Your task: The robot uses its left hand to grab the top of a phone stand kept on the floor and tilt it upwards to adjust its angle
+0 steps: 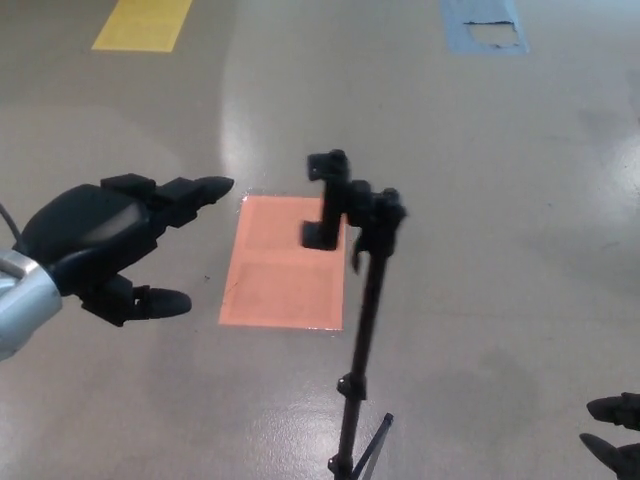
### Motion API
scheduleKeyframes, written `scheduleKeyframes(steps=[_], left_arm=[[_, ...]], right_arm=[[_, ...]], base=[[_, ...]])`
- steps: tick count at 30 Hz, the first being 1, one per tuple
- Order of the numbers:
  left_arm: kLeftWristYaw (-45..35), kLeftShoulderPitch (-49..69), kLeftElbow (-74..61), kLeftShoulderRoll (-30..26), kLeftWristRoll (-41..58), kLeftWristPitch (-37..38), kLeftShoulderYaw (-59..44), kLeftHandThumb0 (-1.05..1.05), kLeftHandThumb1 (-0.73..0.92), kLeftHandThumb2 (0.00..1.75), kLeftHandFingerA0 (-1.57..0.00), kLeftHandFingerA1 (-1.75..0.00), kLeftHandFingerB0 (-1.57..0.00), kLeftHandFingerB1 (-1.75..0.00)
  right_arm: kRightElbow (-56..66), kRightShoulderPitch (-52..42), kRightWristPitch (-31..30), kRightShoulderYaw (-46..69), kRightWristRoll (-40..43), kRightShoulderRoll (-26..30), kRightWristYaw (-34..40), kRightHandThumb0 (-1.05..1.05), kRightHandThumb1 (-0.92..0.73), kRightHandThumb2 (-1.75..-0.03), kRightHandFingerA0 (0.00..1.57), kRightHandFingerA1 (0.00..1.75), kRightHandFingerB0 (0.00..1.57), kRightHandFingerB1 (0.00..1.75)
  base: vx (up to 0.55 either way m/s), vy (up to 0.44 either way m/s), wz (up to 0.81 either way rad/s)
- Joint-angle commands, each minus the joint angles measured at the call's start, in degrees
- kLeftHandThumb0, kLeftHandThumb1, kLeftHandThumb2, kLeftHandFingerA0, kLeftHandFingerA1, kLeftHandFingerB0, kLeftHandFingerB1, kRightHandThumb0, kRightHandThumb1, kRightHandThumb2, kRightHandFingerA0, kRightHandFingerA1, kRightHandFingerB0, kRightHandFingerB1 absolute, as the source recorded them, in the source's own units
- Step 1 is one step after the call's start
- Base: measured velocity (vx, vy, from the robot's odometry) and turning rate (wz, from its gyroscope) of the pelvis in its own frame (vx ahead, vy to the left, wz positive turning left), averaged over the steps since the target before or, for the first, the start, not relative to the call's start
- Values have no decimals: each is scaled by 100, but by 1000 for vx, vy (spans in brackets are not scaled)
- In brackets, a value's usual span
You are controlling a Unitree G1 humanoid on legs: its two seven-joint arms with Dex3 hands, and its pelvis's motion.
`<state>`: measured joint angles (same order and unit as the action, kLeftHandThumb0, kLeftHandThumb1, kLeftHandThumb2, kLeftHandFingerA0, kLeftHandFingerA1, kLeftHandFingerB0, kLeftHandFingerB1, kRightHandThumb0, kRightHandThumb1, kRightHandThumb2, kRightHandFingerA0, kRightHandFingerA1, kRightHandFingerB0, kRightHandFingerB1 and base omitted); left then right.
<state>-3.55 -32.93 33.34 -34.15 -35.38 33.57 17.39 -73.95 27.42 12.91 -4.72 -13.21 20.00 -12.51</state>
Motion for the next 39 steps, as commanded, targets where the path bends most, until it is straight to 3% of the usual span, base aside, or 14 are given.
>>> scheduleKeyframes(steps=[1, 5, 6, 16, 18, 19, 20, 21, 23, 32, 33, 34, 37, 39], left_arm=[[-48, 20, 318, -136, -85, -260, 4, -80, 56, 89, -21, -45, -5, -24], [10, 14, 787, -177, -70, -293, -1, -77, 69, 62, -27, -33, -5, -21], [73, 45, 1024, -184, -42, -311, -23, -75, 55, 88, -26, -47, -3, -26], [562, 463, 1894, -19, 334, -448, -358, -77, 58, 91, -23, -46, -3, -28], [497, 610, 2111, 135, 645, -438, -585, -72, 71, 61, -27, -32, -8, -26], [568, 780, 2279, 274, 815, -405, -749, -74, 58, 90, -21, -45, -5, -31], [588, 823, 2325, 311, 849, -392, -797, -74, 58, 90, -21, -45, -5, -31], [642, 913, 2432, 386, 883, -392, -863, -36, 44, 101, 0, -46, 0, -48], [853, 1192, 2733, 572, 892, -598, -949, -35, 48, 103, 0, -46, 0, -47], [832, 1519, 3581, 799, 1237, -746, -1286, -34, 50, 104, 0, -47, 0, -47], [447, 1624, 3768, 873, 1604, -862, -1592, -62, 78, 65, -16, -31, -10, -20], [320, 1674, 3842, 904, 1734, -905, -1718, -67, 64, 86, -9, -40, -7, -31], [128, 1800, 3987, 949, 1861, -1022, -1925, -61, 78, 66, -16, -31, -8, -19], [120, 1928, 4052, 949, 1799, -1075, -1918, -68, 65, 89, -12, -41, -5, -28]], right_arm=[[-29, 85, -60, -14, -32, 95, -35, -72, -75, -63, 22, 38, 23, 30], [-28, 98, -87, -1, -8, 96, -58, -71, -73, -62, 20, 36, 23, 29], [-33, 95, -90, 13, 10, 95, -63, -72, -73, -62, 20, 36, 24, 29], [-33, 70, -76, -13, -17, 77, -42, -71, -75, -61, 21, 36, 24, 29], [-42, 66, -89, -19, -25, 71, -31, -71, -74, -61, 21, 36, 24, 29], [-48, 44, -83, -16, -19, 62, -33, -71, -74, -63, 21, 37, 24, 30], [-50, 38, -81, -15, -17, 60, -33, -71, -74, -63, 21, 37, 24, 30], [-47, 23, -88, -25, -24, 60, -25, -71, -74, -62, 21, 37, 23, 30], [-51, -37, -80, -23, -18, 49, -18, -71, -74, -61, 22, 36, 25, 29], [-66, -195, -52, -1, 22, 19, -49, -70, -74, -62, 21, 38, 23, 31], [-63, -297, -16, 8, 35, 35, -64, -72, -73, -62, 20, 39, 23, 31], [-62, -347, 6, -7, 19, 38, -58, -73, -73, -62, 19, 38, 23, 30], [-72, -451, -16, -55, -31, 8, 4, -69, -74, -62, 21, 37, 24, 31], [-77, -539, -23, -108, -80, -9, 35, -70, -73, -62, 20, 36, 23, 29]], base=[[0, 0, 0], [0, 0, 0], [0, 0, 0], [0, 0, 0], [0, 0, 0], [0, 0, 0], [0, 0, 0], [0, 0, 0], [0, 0, 0], [0, 0, 0], [0, 0, 0], [0, 0, 0], [0, 0, 0], [0, 0, 0]])
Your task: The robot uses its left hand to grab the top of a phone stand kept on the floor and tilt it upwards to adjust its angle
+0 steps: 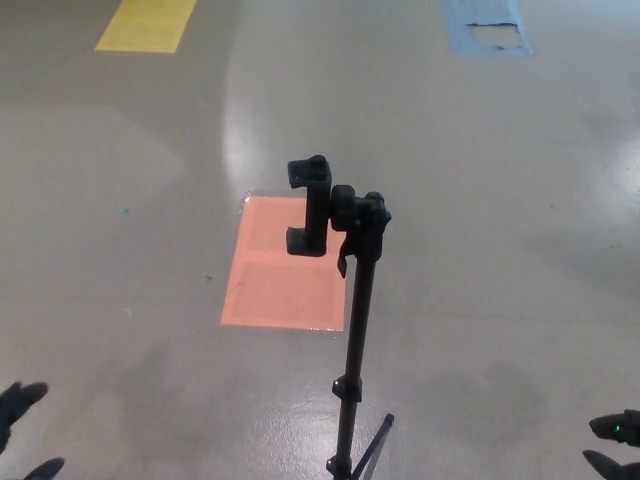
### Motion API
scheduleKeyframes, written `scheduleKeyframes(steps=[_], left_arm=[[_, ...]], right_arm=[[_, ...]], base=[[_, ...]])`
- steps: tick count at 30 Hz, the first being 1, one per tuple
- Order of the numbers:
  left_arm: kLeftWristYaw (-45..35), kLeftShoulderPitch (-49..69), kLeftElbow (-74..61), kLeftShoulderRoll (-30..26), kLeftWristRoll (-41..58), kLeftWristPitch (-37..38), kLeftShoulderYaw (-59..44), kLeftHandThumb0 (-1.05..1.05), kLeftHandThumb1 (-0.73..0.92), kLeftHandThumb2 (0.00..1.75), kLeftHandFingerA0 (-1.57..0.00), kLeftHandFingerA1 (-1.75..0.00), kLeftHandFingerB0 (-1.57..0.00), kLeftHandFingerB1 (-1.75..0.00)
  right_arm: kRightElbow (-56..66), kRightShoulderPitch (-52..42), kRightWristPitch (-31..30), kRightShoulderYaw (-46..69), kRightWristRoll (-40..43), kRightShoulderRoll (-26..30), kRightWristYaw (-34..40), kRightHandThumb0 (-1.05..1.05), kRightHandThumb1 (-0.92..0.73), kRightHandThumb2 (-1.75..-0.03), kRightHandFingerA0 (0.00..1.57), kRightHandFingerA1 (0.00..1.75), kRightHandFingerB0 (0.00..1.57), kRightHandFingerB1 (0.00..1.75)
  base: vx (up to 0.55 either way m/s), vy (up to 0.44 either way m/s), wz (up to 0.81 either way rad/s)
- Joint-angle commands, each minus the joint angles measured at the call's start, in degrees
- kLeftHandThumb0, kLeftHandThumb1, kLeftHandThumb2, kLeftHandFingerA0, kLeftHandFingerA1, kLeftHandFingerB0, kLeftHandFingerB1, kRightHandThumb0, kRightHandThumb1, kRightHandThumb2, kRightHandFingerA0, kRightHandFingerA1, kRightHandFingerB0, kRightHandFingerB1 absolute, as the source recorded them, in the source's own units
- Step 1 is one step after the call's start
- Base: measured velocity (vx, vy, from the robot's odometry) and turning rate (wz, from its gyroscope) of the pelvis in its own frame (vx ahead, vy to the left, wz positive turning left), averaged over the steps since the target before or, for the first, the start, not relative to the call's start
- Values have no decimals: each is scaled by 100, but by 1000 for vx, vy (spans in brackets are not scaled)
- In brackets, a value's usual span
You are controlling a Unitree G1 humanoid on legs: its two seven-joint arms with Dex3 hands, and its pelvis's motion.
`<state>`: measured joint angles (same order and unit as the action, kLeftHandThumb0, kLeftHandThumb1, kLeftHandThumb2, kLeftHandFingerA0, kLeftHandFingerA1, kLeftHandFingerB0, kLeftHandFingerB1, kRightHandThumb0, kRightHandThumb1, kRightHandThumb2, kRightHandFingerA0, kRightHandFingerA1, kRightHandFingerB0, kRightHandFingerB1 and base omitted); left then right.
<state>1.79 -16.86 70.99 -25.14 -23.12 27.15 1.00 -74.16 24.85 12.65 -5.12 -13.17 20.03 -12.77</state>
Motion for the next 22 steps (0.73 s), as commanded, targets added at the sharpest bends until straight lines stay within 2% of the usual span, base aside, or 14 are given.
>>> scheduleKeyframes(steps=[1, 2, 3, 4, 5, 6, 7, 10, 11, 14, 15, 19, 22], left_arm=[[-411, 346, 299, 47, 549, -437, -275, -68, 65, 89, -12, -41, -5, -28], [-437, 420, 321, 64, 557, -434, -298, -63, 77, 65, -19, -31, -8, -20], [-493, 495, 322, 92, 612, -417, -340, -34, 53, 105, 0, -47, 0, -48], [-528, 531, 316, 108, 648, -406, -365, -34, 53, 105, 0, -47, 0, -48], [-585, 616, 310, 136, 703, -373, -396, -66, 63, 90, -22, -47, -2, -29], [-603, 653, 309, 146, 717, -357, -402, -66, 63, 90, -22, -47, -2, -29], [-630, 696, 307, 159, 718, -358, -389, -34, 53, 105, 0, -47, 0, -48], [-731, 679, 293, 189, 754, -417, -392, -34, 53, 105, 0, -47, 0, -48], [-832, 637, 288, 208, 808, -459, -414, -60, 77, 66, -17, -32, -7, -19], [-852, 616, 278, 211, 807, -488, -399, -60, 77, 65, -17, -31, -8, -19], [-885, 582, 255, 216, 813, -545, -371, -64, 57, 91, -8, -44, 0, -30], [-981, 517, 233, 217, 854, -628, -351, -67, 58, 91, -2, -39, -4, -27], [-1058, 451, 228, 205, 901, -711, -358, -68, 59, 91, -3, -40, -2, -27]], right_arm=[[-53, -302, 6, -83, -93, -12, 64, -70, -73, -62, 20, 36, 23, 29], [-49, -360, 28, -85, -79, -11, 45, -70, -72, -61, 19, 37, 23, 29], [-38, -420, 65, -102, -86, -3, 59, -71, -73, -62, 23, 39, 24, 31], [-28, -450, 86, -117, -96, 3, 75, -71, -73, -62, 23, 39, 24, 31], [-17, -517, 108, -144, -114, 12, 96, -71, -73, -62, 24, 39, 24, 32], [-15, -545, 109, -154, -119, 14, 99, -71, -73, -62, 24, 39, 24, 32], [-15, -586, 117, -155, -109, 17, 87, -72, -70, -63, 23, 39, 23, 30], [-9, -597, 131, -128, -68, 24, 52, -71, -71, -62, 23, 39, 23, 30], [-6, -579, 124, -110, -53, 33, 46, -71, -70, -62, 23, 39, 23, 30], [-3, -571, 129, -118, -66, 39, 63, -70, -73, -62, 24, 39, 24, 32], [1, -546, 112, -135, -91, 49, 89, -71, -72, -63, 22, 38, 24, 30], [-5, -480, 79, -124, -85, 63, 77, -71, -70, -62, 23, 39, 24, 30], [-4, -427, 56, -117, -81, 62, 73, -70, -70, -62, 24, 39, 24, 30]], base=[[0, 0, 0], [0, 0, 0], [0, 0, 0], [0, 0, 0], [0, 0, 0], [0, 0, 0], [0, 0, 0], [0, 0, 0], [0, 0, 0], [0, 0, 0], [0, 0, 0], [0, 0, 0], [0, 0, 0]])
